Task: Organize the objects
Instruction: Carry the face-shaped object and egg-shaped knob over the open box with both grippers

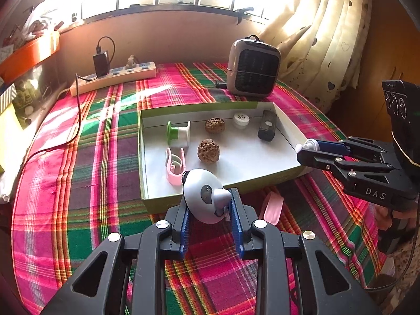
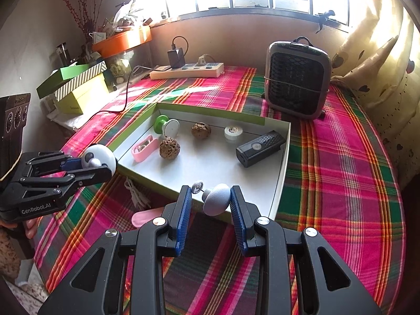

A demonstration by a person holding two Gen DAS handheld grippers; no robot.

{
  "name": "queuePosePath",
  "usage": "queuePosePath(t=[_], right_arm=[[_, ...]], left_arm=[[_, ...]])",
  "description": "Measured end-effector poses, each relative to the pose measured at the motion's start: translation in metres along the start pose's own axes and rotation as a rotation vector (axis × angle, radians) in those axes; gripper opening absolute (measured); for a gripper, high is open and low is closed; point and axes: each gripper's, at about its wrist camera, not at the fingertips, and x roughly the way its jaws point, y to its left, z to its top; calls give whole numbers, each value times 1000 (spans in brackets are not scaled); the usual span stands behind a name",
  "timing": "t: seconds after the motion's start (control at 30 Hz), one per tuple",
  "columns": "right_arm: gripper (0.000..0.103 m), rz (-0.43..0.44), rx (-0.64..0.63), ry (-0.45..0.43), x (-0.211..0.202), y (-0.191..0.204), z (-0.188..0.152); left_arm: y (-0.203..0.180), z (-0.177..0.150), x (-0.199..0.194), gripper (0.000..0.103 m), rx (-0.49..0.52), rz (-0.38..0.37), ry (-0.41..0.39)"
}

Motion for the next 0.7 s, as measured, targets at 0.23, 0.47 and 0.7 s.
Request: queuePosePath(t=[0.23,0.47,0.7], right_arm=[[31,12,3,5,19,-2,23],[31,13,1,21,41,-6,42],[31,25,10,49,60,-11,53]], left_arm=[[-1,11,11,25,2,-12,4],[-2,20,25,25,6,-23,9],[3,28,36,25,-9,-34,20]])
